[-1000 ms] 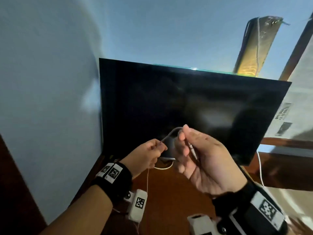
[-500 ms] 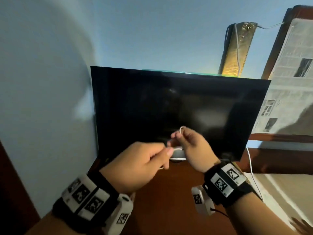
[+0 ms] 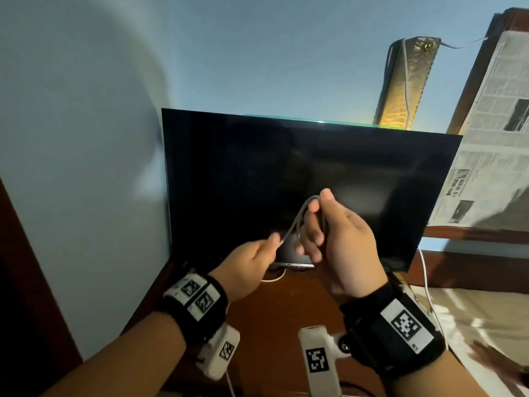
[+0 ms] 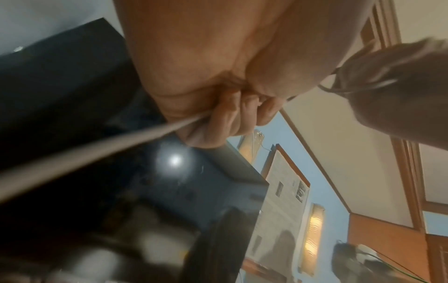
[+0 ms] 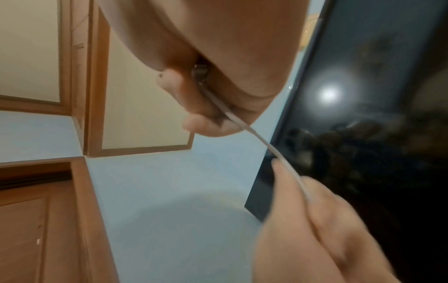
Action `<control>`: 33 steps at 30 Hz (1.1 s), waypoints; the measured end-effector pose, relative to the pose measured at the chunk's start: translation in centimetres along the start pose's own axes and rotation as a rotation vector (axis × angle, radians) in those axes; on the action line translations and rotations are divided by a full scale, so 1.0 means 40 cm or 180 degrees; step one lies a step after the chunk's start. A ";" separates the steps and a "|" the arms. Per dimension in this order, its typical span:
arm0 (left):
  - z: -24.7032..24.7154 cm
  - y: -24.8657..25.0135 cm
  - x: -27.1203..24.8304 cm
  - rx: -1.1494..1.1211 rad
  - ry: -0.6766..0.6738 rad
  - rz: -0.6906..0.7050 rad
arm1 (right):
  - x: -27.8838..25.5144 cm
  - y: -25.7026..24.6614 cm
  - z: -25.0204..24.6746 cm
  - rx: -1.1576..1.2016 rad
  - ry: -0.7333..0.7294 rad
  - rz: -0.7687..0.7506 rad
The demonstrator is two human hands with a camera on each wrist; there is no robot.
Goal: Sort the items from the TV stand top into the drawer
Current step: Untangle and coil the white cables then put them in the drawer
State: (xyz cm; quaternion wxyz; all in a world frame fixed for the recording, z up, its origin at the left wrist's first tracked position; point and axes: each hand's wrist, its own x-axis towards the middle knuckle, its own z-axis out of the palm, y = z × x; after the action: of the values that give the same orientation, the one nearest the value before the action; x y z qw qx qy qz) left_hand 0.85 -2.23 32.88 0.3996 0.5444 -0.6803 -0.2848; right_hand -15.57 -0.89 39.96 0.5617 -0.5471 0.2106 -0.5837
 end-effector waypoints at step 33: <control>-0.008 -0.127 -0.186 0.0243 -0.0740 -0.0519 | 0.029 0.154 -0.025 -0.1441 0.0471 -0.0464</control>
State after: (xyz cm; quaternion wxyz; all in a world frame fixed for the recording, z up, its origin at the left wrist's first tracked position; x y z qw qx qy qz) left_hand 4.38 3.73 27.12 0.2727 0.5759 -0.6859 -0.3513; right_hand -13.55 -4.02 34.82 0.3643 -0.6285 0.3366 -0.5991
